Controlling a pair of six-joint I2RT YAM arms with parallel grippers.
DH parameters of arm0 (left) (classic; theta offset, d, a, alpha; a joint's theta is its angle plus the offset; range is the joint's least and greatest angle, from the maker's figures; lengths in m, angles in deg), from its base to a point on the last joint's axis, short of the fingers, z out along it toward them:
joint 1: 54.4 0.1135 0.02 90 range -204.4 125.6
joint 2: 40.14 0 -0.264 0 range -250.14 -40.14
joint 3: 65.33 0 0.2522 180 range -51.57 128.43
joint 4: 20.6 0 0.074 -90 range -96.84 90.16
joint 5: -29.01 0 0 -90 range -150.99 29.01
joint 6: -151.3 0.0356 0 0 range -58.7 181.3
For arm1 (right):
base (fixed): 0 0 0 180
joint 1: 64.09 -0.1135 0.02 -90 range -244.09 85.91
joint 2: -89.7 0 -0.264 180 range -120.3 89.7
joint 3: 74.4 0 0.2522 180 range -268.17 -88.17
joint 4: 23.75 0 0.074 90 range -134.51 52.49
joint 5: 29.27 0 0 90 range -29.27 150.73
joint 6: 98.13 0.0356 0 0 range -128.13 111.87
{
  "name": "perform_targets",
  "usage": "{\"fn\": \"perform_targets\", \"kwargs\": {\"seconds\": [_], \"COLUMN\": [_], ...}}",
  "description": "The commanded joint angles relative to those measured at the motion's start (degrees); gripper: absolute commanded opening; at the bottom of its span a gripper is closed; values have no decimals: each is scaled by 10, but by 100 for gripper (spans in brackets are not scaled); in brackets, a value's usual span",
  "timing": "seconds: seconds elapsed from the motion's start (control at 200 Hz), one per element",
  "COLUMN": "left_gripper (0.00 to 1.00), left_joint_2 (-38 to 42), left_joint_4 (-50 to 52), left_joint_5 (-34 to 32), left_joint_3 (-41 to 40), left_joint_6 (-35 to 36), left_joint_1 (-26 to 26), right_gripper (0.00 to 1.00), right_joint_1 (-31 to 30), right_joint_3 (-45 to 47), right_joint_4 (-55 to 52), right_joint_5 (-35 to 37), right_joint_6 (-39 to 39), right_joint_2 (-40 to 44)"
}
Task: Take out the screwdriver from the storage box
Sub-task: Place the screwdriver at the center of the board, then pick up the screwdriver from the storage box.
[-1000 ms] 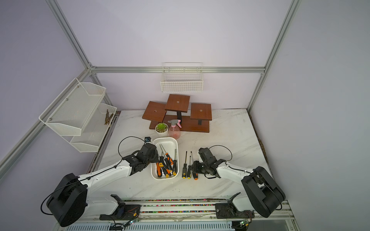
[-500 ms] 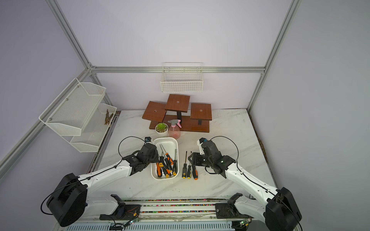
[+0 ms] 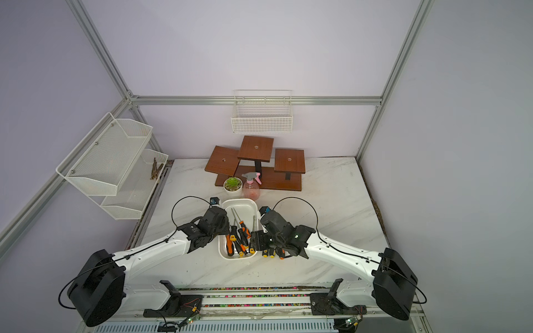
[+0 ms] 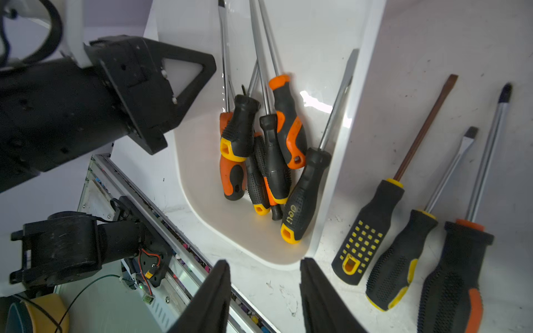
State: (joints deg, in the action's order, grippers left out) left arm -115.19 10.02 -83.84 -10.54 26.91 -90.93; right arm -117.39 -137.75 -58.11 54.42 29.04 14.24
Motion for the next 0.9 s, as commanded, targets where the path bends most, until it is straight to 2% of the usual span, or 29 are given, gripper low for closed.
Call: {"fn": "perform_targets", "kwargs": {"seconds": [0.0, 0.505, 0.895], "left_gripper": [0, 0, 0], "left_joint_2": [11, 3, 15], "left_joint_4": [-14, -17, -17], "left_joint_5": [-15, -9, -7], "left_joint_3": [24, 30, 30], "left_joint_6": [0, 2, 6], "left_joint_1": [-3, -4, -4], "right_gripper": [45, 42, 41], "right_joint_1": [-10, -10, -8], "right_joint_3": [-25, -196, -256], "right_joint_4": [35, -27, -67], "right_joint_5": [21, 89, 148], "right_joint_6": [1, -102, -125], "right_joint_2": [-18, -210, -276]}}
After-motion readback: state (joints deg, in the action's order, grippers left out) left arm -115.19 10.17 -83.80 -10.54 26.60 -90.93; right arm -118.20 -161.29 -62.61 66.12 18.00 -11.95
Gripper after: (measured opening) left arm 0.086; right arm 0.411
